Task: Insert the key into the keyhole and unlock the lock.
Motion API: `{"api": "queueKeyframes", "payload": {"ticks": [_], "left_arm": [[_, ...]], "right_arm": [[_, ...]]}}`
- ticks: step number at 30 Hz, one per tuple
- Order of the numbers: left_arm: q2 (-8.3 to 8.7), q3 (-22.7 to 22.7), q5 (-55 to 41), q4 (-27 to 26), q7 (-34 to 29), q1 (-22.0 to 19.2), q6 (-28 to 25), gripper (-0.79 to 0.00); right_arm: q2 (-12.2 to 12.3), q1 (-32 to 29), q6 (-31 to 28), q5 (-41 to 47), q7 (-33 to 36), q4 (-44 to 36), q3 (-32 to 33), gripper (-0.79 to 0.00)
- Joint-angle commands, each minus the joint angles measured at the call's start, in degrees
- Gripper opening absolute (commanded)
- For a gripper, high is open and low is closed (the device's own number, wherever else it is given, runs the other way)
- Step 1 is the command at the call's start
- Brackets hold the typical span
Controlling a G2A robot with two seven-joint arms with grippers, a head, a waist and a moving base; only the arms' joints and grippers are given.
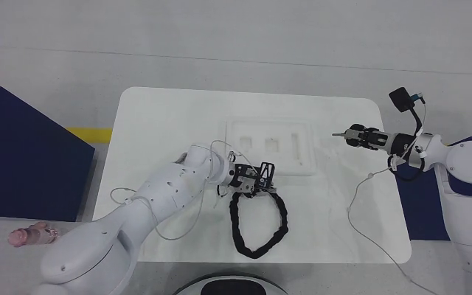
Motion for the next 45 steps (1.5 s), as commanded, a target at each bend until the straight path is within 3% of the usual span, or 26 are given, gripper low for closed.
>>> {"api": "queueKeyframes", "payload": {"ticks": [1, 7, 14, 20, 27, 34, 45], "left_arm": [[0.12, -0.5, 0.2, -0.3, 1.4, -0.2, 0.6, -0.785], [1.25, -3.1, -1.1, -1.3, 8.3, 0.4, 2.5, -0.785], [3.67, -6.3, -1.8, -1.3, 22.6, 3.1, 5.1, -0.785], [5.35, -7.7, -0.7, -2.3, 31.2, 4.8, 7.2, -0.785], [6.35, -8.4, -3.8, -4.4, 33.7, 6.2, 9.6, -0.785], [5.8, -7.9, -4.5, -3.3, 34.7, 6.2, 10.7, -0.785], [4.51, -6.8, -5.3, -2.0, 36.0, 6.5, 12.0, -0.785]], "right_arm": [[0.0, 0.0, 0.0, 0.0, 0.0, 0.0, 0.0, -0.785], [0.1, -1.5, -2.7, 0.2, 0.0, -1.9, -0.5, -0.785], [0.5, -2.5, -5.3, 5.9, 4.5, -2.6, 0.1, -0.785], [0.8, -3.8, -6.3, 8.4, 5.9, -5.8, 0.2, -0.785], [1.2, -6.2, -4.8, 5.1, 4.4, -14.0, -0.2, -0.785], [1.6, -8.2, -2.8, 4.4, 4.8, -21.3, 0.3, -0.785], [1.6, -9.4, -2.3, 4.6, 1.4, -22.1, -1.7, -0.785]]}}
